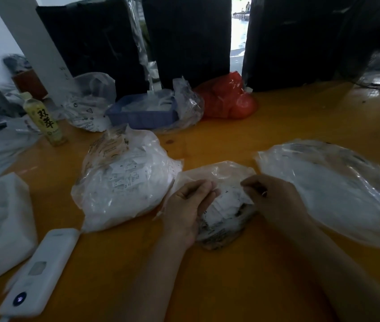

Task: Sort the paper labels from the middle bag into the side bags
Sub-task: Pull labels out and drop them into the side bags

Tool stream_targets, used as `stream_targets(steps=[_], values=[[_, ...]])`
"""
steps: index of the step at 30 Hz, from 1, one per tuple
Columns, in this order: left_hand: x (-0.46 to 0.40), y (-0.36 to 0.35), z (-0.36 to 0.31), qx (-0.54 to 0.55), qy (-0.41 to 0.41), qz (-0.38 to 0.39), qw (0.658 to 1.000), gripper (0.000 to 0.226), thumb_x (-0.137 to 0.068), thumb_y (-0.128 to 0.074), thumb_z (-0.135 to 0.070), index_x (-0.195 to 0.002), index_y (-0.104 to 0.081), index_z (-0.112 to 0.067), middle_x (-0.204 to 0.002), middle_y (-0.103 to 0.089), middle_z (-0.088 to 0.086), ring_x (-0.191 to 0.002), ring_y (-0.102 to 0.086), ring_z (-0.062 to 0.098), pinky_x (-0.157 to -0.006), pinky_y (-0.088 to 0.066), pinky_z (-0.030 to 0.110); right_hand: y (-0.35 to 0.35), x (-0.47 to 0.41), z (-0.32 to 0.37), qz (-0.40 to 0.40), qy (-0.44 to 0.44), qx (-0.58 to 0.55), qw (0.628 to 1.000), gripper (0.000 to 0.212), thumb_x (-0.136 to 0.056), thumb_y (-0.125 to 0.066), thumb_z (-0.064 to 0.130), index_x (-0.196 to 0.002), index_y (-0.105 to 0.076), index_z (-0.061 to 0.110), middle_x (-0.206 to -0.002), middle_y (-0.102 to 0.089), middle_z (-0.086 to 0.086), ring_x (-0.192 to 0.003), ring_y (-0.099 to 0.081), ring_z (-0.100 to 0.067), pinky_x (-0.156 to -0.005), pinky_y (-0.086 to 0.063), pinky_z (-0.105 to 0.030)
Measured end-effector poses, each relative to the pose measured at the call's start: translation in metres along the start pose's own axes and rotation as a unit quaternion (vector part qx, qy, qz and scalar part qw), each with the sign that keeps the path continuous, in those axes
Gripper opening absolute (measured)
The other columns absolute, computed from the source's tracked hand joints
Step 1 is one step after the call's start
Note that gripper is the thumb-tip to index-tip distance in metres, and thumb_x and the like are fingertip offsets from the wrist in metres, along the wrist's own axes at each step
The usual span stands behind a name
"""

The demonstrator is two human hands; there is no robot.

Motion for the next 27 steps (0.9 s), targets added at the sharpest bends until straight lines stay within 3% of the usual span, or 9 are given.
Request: stream_targets(steps=[3,5,7,13,18,22,25,27], values=[[0.0,-0.001,0.0,-0.015,-0.006,-0.002,1.0,0.023,-0.075,-0.08,-0.01,-0.095,-0.078,0.0,-0.104,-0.078,0.024,-0.091,-0.079,0.028,-0.073,-0.063,0.023,0.016,0.001,-0.012,-0.089,-0.05,-0.095,0.99,0.016,-0.1,-0.062,0.021,-0.113,-0.068,0.027,-0.106,-0.066,0.012,-0.09,-0.062,-0.007,-0.069,-0.049,-0.014],[0.0,-0.001,0.001,-0.02,-0.007,-0.003,1.0,0.028,-0.075,-0.08,-0.012,-0.099,-0.076,0.001,-0.103,-0.078,0.023,-0.091,-0.079,0.027,-0.073,-0.062,0.022,0.018,0.002,-0.016,-0.094,-0.063,-0.154,0.981,0.014,-0.1,-0.061,0.021,-0.113,-0.067,0.025,-0.105,-0.068,0.009,-0.077,-0.068,-0.012,-0.064,-0.059,-0.032],[0.001,-0.001,0.001,-0.028,-0.005,-0.001,1.0,0.029,-0.076,-0.079,-0.013,-0.101,-0.076,0.002,-0.103,-0.078,0.023,-0.091,-0.079,0.026,-0.073,-0.062,0.022,0.015,0.002,-0.017,-0.071,-0.07,-0.191,0.976,0.015,-0.101,-0.06,0.019,-0.114,-0.066,0.023,-0.103,-0.068,0.009,-0.063,-0.07,-0.013,-0.06,-0.062,-0.039],[0.0,-0.002,0.005,-0.041,0.005,0.016,0.999,0.019,-0.076,-0.081,-0.013,-0.094,-0.082,-0.007,-0.108,-0.078,0.023,-0.096,-0.079,0.027,-0.078,-0.063,0.025,0.011,0.002,-0.01,-0.039,-0.051,-0.244,0.968,0.022,-0.095,-0.068,0.016,-0.112,-0.067,0.03,-0.098,-0.069,0.015,-0.077,-0.07,0.005,-0.061,-0.054,-0.012],[-0.001,-0.004,0.007,-0.057,0.009,0.027,0.998,0.014,-0.077,-0.081,-0.011,-0.091,-0.083,-0.011,-0.109,-0.078,0.023,-0.099,-0.079,0.028,-0.079,-0.062,0.024,0.019,0.005,-0.004,-0.074,-0.037,-0.244,0.966,0.013,-0.094,-0.069,0.022,-0.106,-0.072,0.027,-0.093,-0.071,0.015,-0.076,-0.069,0.005,-0.06,-0.052,-0.011],[-0.001,-0.006,0.007,-0.086,-0.005,0.028,0.996,0.033,-0.077,-0.084,-0.013,-0.107,-0.077,-0.002,-0.108,-0.078,0.021,-0.101,-0.078,0.029,-0.08,-0.062,0.024,0.022,0.007,0.004,-0.08,-0.008,-0.242,0.967,0.013,-0.095,-0.069,0.021,-0.104,-0.07,0.029,-0.093,-0.071,0.016,-0.076,-0.07,0.001,-0.063,-0.056,-0.015],[0.0,-0.005,0.006,-0.09,-0.012,0.029,0.995,0.044,-0.069,-0.089,-0.021,-0.107,-0.077,-0.004,-0.108,-0.079,0.021,-0.102,-0.078,0.03,-0.081,-0.062,0.024,0.02,0.009,0.011,-0.066,0.016,-0.231,0.971,0.016,-0.093,-0.069,0.02,-0.1,-0.069,0.035,-0.089,-0.069,0.023,-0.081,-0.068,0.007,-0.064,-0.053,-0.01],[0.0,-0.004,0.005,-0.088,-0.016,0.03,0.996,0.035,-0.071,-0.088,-0.021,-0.102,-0.08,-0.008,-0.107,-0.079,0.021,-0.102,-0.078,0.03,-0.081,-0.062,0.024,0.019,0.009,0.015,-0.061,0.038,-0.19,0.979,0.018,-0.093,-0.07,0.021,-0.101,-0.067,0.036,-0.091,-0.068,0.023,-0.083,-0.066,0.006,-0.068,-0.051,-0.007]])
Point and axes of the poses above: each hand's wrist, its own x-axis away from the middle knuckle, its own y-axis out of the back of the hand, z = x × y, the point moved 8 cm from there along -x, towards the middle knuckle
